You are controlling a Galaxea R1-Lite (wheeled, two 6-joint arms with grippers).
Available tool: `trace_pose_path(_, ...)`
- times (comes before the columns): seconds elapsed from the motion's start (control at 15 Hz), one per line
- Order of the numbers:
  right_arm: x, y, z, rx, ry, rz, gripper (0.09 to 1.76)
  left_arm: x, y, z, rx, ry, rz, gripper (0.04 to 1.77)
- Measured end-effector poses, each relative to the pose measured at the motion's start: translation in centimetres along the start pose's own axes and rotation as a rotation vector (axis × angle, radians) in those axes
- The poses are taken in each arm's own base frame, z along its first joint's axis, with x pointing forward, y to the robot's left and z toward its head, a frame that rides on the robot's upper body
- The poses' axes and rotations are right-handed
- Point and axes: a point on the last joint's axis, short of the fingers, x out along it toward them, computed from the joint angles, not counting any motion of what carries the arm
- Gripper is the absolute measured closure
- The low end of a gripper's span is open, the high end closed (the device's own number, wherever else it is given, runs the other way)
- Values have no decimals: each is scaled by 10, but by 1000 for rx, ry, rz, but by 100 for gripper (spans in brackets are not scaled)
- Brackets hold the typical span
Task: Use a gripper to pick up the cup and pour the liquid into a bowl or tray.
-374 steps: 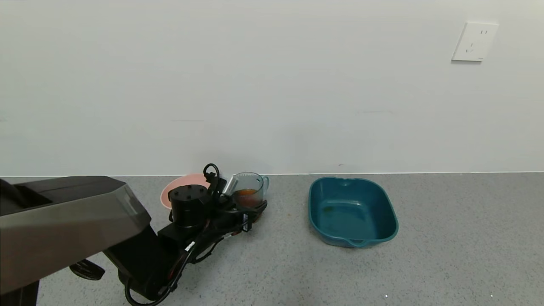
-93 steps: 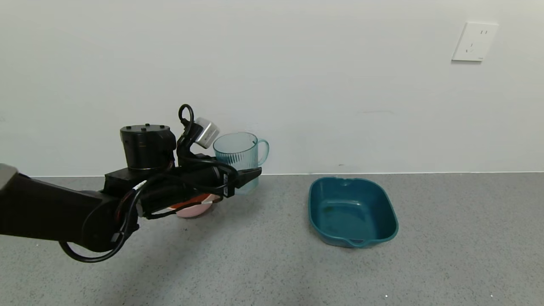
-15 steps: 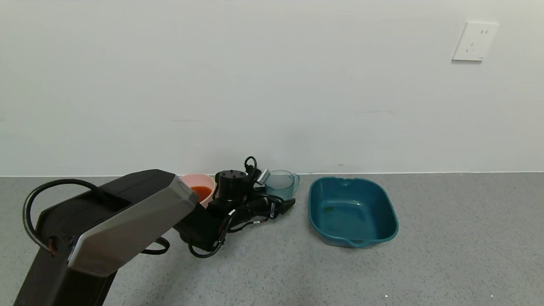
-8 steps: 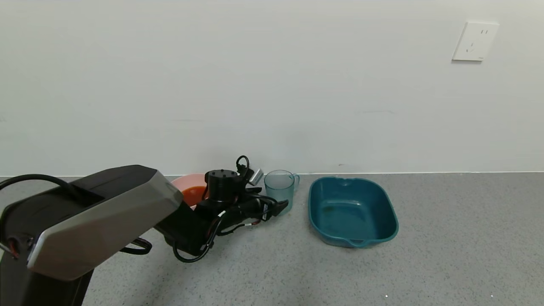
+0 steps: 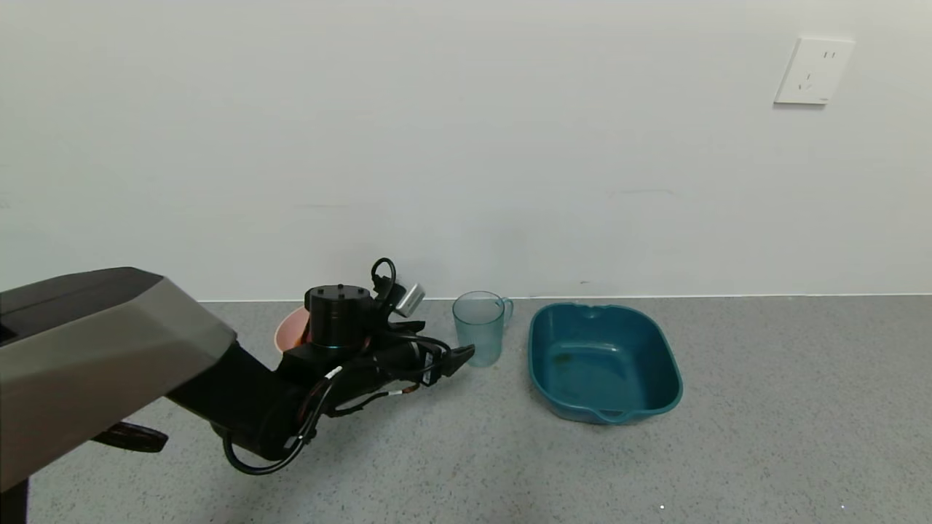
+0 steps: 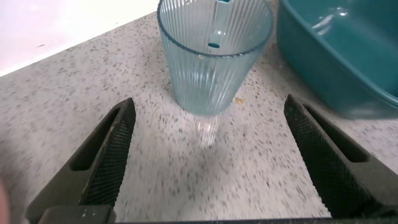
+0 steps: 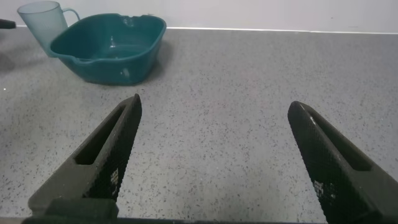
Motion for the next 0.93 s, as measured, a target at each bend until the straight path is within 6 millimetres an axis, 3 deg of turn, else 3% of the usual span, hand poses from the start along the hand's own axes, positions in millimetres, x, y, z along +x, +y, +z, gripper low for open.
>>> trace_pose_path(0.4, 0, 0, 0, 0, 0, 1, 14, -69, -6, 25, -11, 29, 51, 10)
trace_pose_path(0.93, 0, 0, 0, 1, 0, 0, 14, -202, -2, 66, -56, 15, 264, 9)
